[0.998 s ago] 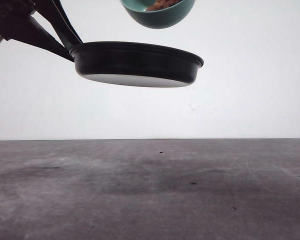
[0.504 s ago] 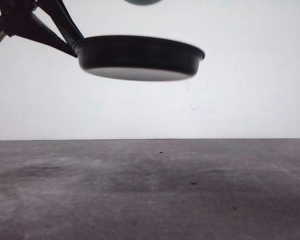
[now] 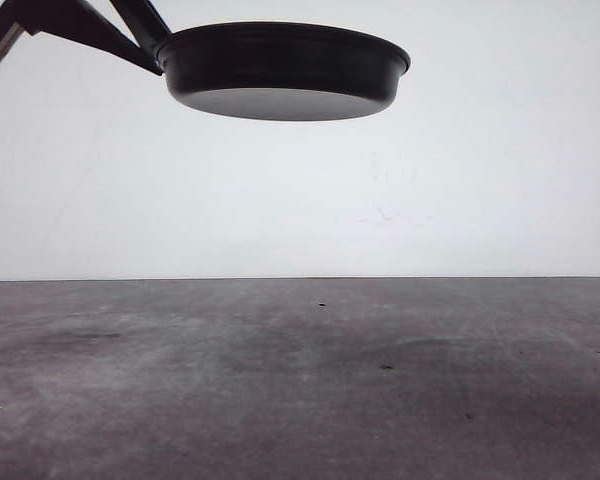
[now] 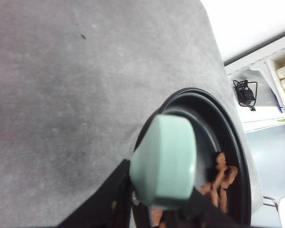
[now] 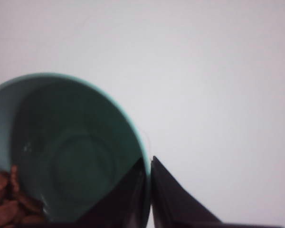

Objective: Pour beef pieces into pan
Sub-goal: 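Tilt the bowl with the right gripper to pour beef cubes into the pan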

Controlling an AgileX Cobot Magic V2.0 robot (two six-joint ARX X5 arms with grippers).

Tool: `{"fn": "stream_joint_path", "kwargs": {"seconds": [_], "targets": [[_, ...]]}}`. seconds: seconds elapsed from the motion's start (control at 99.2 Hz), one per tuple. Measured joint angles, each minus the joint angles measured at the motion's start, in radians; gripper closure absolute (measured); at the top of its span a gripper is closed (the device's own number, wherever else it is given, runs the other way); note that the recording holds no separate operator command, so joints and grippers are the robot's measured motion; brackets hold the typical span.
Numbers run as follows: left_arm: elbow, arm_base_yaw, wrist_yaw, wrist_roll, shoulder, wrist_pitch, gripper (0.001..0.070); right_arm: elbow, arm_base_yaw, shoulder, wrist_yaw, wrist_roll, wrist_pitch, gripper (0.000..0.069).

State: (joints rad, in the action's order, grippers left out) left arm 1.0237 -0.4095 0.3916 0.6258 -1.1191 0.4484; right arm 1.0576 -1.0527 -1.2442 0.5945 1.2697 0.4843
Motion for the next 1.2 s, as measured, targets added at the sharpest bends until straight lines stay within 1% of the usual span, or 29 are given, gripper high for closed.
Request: {"fn": "stream_joint_path", "kwargs": {"seconds": [0.071, 0.232, 0.434, 0.575, 0.706, 0.918, 1.019, 1.14, 1.2], "targets": [[0.000, 0.002, 0.000, 0.000, 0.000, 0.003, 0.0651, 0.000, 0.001, 0.000, -0.023, 0.019, 0.002, 0.0681], [0.000, 0.002, 0.000, 0.002, 0.000, 0.005, 0.0651, 0.000, 0.023, 0.000, -0.079, 0.040, 0.060, 0.0681], [0.000, 0.002, 0.000, 0.004, 0.000, 0.005, 0.0651, 0.000, 0.032, 0.000, -0.071, 0.041, 0.094, 0.0681], [0.000, 0.002, 0.000, 0.004, 0.000, 0.005, 0.0651, 0.000, 0.040, 0.000, -0.062, 0.043, 0.077, 0.0681], [0.000, 0.002, 0.000, 0.006, 0.000, 0.004, 0.0651, 0.000, 0.033, 0.003, -0.055, 0.039, 0.153, 0.0681], [0.000, 0.002, -0.001, 0.006, 0.000, 0.002, 0.0651, 0.000, 0.034, 0.006, -0.045, 0.032, 0.150, 0.0681], [0.000, 0.002, -0.005, 0.006, 0.000, 0.001, 0.0651, 0.000, 0.045, 0.004, -0.041, 0.030, 0.117, 0.0681], [0.000, 0.002, -0.008, 0.005, 0.000, 0.001, 0.0651, 0.000, 0.032, 0.005, -0.037, 0.006, 0.164, 0.0681], [0.000, 0.002, -0.011, 0.005, 0.000, -0.001, 0.0651, 0.000, 0.026, 0.008, -0.032, -0.001, 0.156, 0.0681]]}}
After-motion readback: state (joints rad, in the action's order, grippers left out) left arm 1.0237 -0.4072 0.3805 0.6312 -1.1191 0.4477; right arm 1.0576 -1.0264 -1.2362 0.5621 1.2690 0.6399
